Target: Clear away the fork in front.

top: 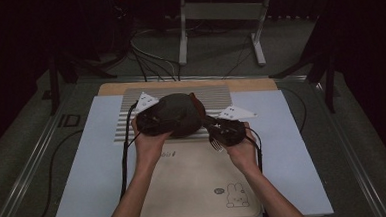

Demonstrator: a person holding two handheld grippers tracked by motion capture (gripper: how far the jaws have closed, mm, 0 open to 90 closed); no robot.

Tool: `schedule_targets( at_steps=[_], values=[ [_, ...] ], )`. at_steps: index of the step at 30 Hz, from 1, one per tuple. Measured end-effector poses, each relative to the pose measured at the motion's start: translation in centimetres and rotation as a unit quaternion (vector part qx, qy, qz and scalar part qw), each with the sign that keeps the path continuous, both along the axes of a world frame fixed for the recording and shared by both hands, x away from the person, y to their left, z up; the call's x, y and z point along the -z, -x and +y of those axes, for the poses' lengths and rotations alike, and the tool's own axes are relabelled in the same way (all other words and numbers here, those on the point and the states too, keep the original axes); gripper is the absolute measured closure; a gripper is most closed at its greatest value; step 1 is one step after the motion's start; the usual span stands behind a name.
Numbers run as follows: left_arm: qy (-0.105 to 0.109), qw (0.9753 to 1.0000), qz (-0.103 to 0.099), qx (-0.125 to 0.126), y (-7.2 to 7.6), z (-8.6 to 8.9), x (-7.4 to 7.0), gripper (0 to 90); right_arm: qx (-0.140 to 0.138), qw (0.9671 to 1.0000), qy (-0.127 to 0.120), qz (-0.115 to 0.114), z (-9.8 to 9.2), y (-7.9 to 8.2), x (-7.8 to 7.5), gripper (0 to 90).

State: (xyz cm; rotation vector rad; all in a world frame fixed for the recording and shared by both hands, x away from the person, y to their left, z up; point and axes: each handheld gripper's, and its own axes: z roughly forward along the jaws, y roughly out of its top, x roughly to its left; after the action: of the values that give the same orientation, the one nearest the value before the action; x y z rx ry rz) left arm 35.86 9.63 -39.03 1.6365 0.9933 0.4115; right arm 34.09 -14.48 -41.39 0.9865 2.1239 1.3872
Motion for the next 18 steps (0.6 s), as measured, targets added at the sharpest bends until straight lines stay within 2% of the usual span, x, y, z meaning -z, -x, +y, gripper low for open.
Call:
schedule_targets(
  at_steps=[5,9,10,18],
  values=[
    [0.01,0.9999,0.005,0.012,-0.2,-0.8,0.0,27.0,-0.006,1.0,-0.004,-0.005,0.7,0.3,-0.1,77.6],
    [0.022,0.9995,0.007,0.023,-0.2,-1.0,0.1,40.8,-0.009,0.9999,-0.007,-0.006,1.2,0.4,-0.1,77.6],
    [0.029,0.999,0.009,0.033,-0.3,-1.2,0.1,44.5,-0.012,0.9998,-0.008,-0.01,1.5,0.5,-0.2,77.7],
    [0.042,0.9977,0.013,0.051,-0.4,-1.8,0.3,61.0,-0.019,0.9995,-0.018,-0.017,2.2,0.9,-0.3,77.6]
  ],
)
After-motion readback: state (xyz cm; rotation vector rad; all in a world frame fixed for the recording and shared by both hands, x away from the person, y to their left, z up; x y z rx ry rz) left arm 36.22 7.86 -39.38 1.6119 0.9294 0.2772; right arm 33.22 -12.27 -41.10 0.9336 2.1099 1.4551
